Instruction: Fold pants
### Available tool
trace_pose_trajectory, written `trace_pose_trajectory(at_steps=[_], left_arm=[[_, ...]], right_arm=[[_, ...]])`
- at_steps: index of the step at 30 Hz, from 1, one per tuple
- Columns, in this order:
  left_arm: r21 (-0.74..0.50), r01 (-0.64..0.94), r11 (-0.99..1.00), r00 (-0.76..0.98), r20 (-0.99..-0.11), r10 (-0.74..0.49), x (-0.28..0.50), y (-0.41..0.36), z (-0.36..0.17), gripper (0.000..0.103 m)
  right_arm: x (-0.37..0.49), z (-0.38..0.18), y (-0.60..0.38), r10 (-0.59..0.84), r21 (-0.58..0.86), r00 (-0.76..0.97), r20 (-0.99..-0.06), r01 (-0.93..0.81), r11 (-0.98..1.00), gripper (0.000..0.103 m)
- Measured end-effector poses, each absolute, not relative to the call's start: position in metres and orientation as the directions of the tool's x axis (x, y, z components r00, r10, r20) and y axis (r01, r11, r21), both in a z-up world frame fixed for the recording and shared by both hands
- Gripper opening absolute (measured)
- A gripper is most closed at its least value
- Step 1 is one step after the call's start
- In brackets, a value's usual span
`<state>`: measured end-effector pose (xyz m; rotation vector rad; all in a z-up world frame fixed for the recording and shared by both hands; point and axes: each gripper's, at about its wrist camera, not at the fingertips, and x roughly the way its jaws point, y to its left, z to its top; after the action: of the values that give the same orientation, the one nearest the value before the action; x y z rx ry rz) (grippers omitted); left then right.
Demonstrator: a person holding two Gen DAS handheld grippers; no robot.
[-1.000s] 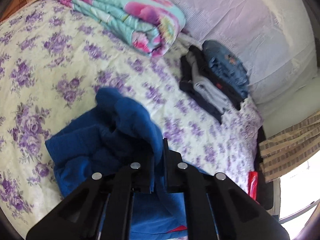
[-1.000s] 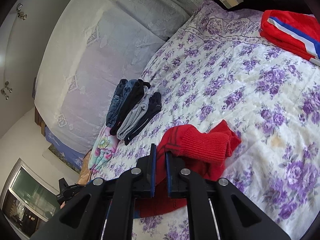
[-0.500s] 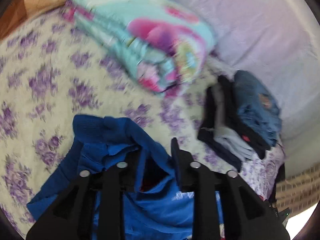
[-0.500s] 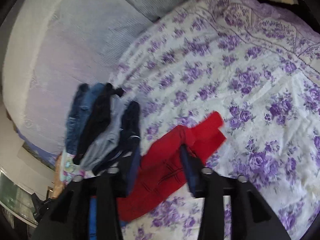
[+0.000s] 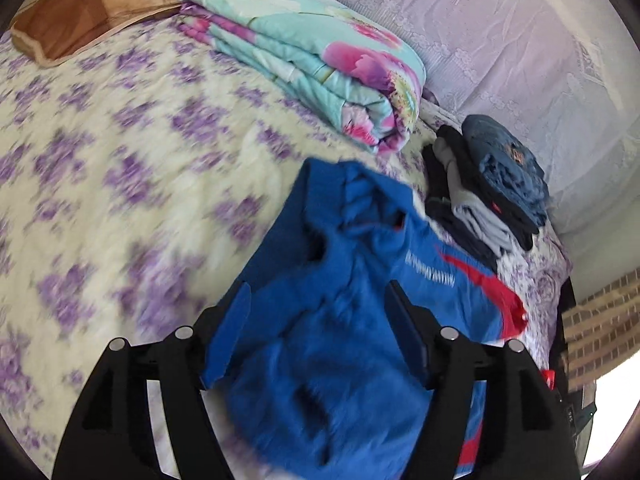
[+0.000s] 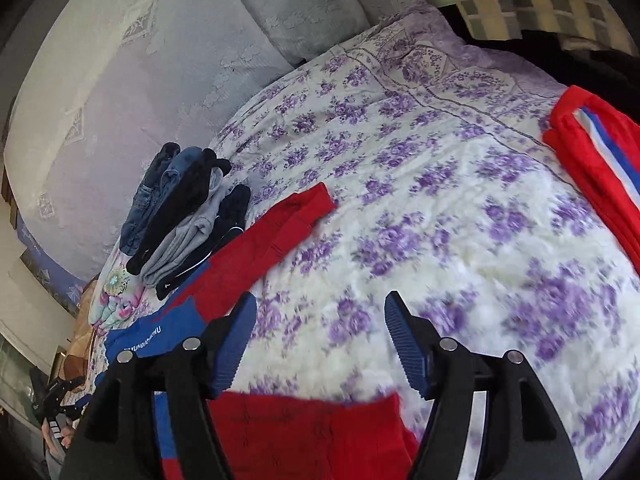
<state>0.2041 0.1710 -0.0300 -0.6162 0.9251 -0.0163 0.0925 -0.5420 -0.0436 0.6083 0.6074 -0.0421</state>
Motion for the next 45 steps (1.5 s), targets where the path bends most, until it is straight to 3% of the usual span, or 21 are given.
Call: trace_pose_trajectory(at_steps=[5, 9, 13, 22, 33, 41, 43, 45], left_arm=[[-0.524, -0.229, 0.82, 0.605, -0.737, -0.302, 0.146, 0.18, -0.045, 0.078], [-0.577, -0.236, 0.782, 0.585, -0.727, -0.36, 0.125, 0.181, -0.064, 0.079], [-0.62, -0.235, 0.748, 0.579, -0.708, -0.405, 0.126, 0.177, -0.074, 0.079], [-0.664, -0.283, 0.692, 0.584, -0.692, -0.425, 0.169, 0.175, -0.088, 0.078], [-0.72, -0.283, 0.633, 0.601, -0.648, -0.468, 0.17, 0.18, -0.097, 0.027], [-0.746, -0.286, 0.601, 0.615, -0.624, -0.482, 0.166, 0.185, -0.099, 0.012], [-0.748, -0.278, 0.603, 0.618, -0.62, -0.483, 0.163, 0.185, -0.096, 0.01], [-0.751, -0.271, 0.602, 0.624, -0.613, -0.484, 0.16, 0.186, -0.09, 0.009]], right_arm=[[0.032, -0.065, -0.535, 0.178, 0.581, 0.82, -0.544, 0.215, 0.785, 0.068], [0.006, -0.088, -0.52, 0.25, 0.651, 0.814, -0.525, 0.195, 0.734, 0.068], [0.004, -0.107, -0.509, 0.329, 0.718, 0.795, -0.51, 0.182, 0.671, 0.068], [0.018, -0.12, -0.505, 0.355, 0.745, 0.789, -0.501, 0.184, 0.642, 0.068], [0.024, -0.126, -0.509, 0.372, 0.783, 0.802, -0.468, 0.182, 0.594, 0.049], [0.022, -0.131, -0.514, 0.393, 0.808, 0.798, -0.457, 0.187, 0.559, 0.04], [0.029, -0.132, -0.513, 0.387, 0.801, 0.796, -0.465, 0.193, 0.566, 0.034], [0.033, -0.134, -0.513, 0.395, 0.81, 0.796, -0.458, 0.192, 0.554, 0.019]])
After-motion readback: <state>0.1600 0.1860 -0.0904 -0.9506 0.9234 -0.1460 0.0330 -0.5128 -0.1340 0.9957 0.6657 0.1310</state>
